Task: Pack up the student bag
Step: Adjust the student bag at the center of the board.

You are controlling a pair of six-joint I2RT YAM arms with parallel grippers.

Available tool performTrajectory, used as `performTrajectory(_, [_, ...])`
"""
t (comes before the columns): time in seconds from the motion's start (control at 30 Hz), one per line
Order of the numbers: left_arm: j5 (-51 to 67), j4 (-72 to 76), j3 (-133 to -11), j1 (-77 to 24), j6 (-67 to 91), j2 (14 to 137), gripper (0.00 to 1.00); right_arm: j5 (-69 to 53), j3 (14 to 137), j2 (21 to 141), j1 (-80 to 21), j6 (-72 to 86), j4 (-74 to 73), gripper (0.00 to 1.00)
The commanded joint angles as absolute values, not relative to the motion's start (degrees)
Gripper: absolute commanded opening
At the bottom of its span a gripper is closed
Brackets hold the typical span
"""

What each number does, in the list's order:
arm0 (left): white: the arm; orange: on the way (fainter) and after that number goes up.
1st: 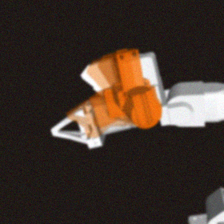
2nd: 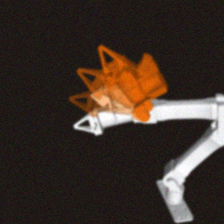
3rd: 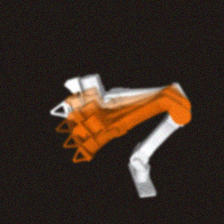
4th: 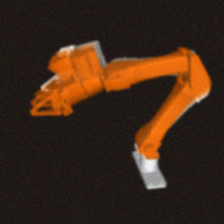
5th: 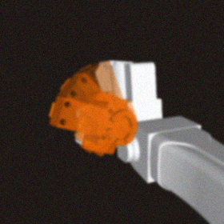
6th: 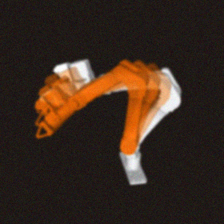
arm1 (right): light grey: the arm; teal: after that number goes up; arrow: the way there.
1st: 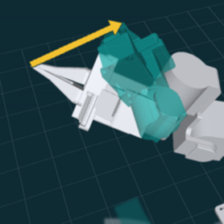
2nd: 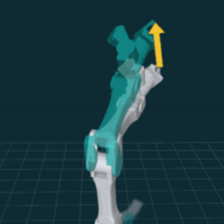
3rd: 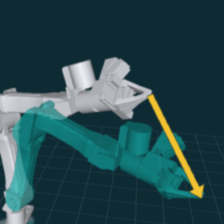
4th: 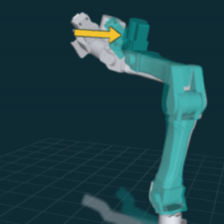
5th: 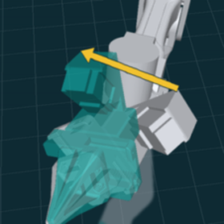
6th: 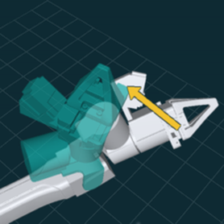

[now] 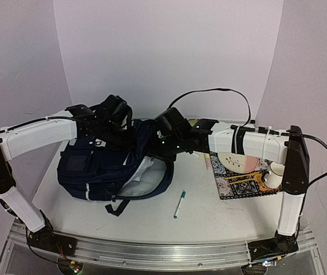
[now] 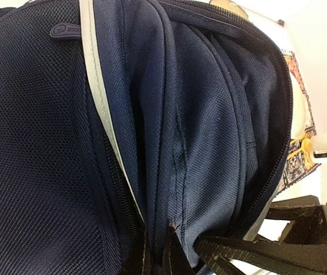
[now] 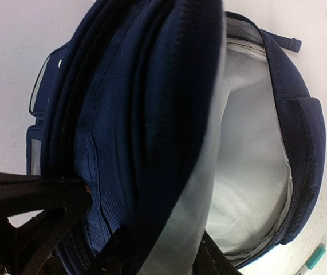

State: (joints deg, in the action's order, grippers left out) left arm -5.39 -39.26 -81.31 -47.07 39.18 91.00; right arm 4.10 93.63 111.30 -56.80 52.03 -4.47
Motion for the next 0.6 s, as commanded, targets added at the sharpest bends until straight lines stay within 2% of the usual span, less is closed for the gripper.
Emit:
performTrajectory(0.0, [-12.7, -32.4, -82.2, -45.9, 37.0, 85.5, 0.0, 9.6, 87.6, 106.9, -56.0, 50.9, -12.0, 0.34])
performTrajectory(0.33, [-11.4, -33.6, -83.4, -41.7, 35.7, 82.9, 0.0, 10.3, 75.6, 100.1, -52.5, 49.0, -10.2, 0.34])
performTrajectory(0.57, [-7.5, -33.8, -82.9, -41.6, 36.2, 82.2, 0.0, -2.3, 75.2, 101.1, -51.8, 44.5, 2.0, 0.3])
